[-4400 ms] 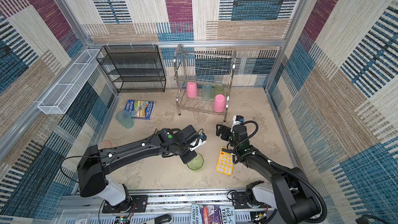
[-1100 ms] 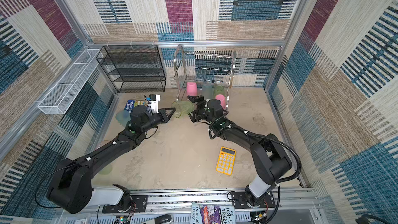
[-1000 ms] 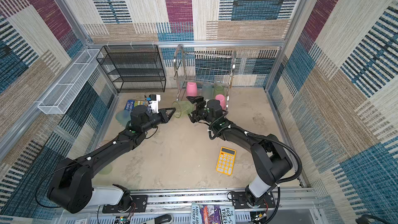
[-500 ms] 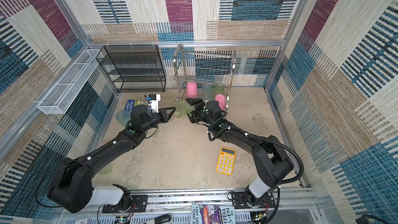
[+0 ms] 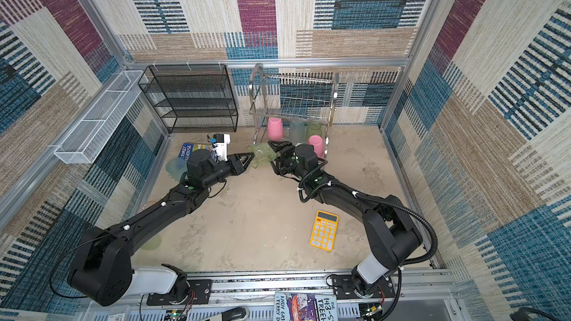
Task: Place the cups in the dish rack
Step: 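Open the left gripper and draw it back while right gripper holds the cup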
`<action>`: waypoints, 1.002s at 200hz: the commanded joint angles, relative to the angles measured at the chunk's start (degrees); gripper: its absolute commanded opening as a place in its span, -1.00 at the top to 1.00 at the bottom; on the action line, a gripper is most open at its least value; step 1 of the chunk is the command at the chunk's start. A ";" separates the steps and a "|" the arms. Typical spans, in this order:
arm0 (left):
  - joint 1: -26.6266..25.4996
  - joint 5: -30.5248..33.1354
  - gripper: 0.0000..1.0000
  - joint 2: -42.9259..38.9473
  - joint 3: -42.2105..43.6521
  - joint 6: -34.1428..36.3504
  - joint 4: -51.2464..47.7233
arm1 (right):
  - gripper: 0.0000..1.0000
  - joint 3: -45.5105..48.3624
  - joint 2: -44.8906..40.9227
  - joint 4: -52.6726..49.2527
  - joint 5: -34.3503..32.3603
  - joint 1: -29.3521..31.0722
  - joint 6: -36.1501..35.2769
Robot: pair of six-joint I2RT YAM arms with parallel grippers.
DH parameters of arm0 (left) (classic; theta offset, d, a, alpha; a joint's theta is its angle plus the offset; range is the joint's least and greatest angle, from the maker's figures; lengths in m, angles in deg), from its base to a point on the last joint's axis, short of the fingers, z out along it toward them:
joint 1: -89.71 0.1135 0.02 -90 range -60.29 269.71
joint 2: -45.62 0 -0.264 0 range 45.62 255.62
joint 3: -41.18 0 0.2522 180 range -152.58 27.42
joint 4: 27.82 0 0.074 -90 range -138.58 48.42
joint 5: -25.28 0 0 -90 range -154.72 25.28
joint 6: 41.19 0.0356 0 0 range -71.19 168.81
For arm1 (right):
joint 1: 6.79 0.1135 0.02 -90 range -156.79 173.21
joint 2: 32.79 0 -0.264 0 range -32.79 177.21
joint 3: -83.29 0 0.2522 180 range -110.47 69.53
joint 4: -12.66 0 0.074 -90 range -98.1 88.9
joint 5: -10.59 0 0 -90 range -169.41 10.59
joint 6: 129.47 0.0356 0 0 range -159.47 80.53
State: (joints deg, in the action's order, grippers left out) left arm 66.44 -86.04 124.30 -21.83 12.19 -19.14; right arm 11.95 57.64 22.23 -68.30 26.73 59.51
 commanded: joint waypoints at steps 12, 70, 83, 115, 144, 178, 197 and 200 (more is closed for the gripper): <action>0.12 0.48 0.05 -0.53 -0.94 1.79 -1.45 | -0.23 -0.76 -0.87 -1.21 -4.47 0.15 -2.68; 0.06 3.20 -0.24 -1.19 -2.17 3.00 -6.13 | -0.22 -2.25 -0.26 -3.66 -9.40 0.13 -6.75; 0.09 4.53 -0.38 -1.61 -2.32 3.30 -7.32 | -0.22 -2.83 -0.35 -4.77 -10.79 0.07 -8.25; 0.07 5.69 -0.44 -2.36 -2.42 3.49 -8.43 | -0.22 -3.93 -0.54 -7.17 -14.56 0.10 -11.79; 0.28 8.01 -0.45 -2.78 -3.02 3.66 -11.09 | -0.22 -4.82 -0.61 -9.03 -18.03 0.14 -15.36; 0.77 9.87 -0.46 -3.61 -3.57 4.23 -13.29 | -0.22 -5.89 -0.84 -11.53 -23.09 0.10 -19.77; 1.28 10.55 -0.49 -4.24 -3.86 4.63 -14.05 | -0.22 -6.35 -0.80 -12.60 -26.22 0.13 -22.37; 1.36 10.64 -0.50 -4.35 -3.91 4.69 -14.24 | -0.22 -6.40 -0.74 -12.76 -26.61 0.07 -22.85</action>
State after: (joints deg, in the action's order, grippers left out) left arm 67.25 -76.89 120.76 -25.02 14.99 -31.65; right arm 6.50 57.25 10.54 -89.08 26.73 41.70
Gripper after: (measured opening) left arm 0.739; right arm 0.685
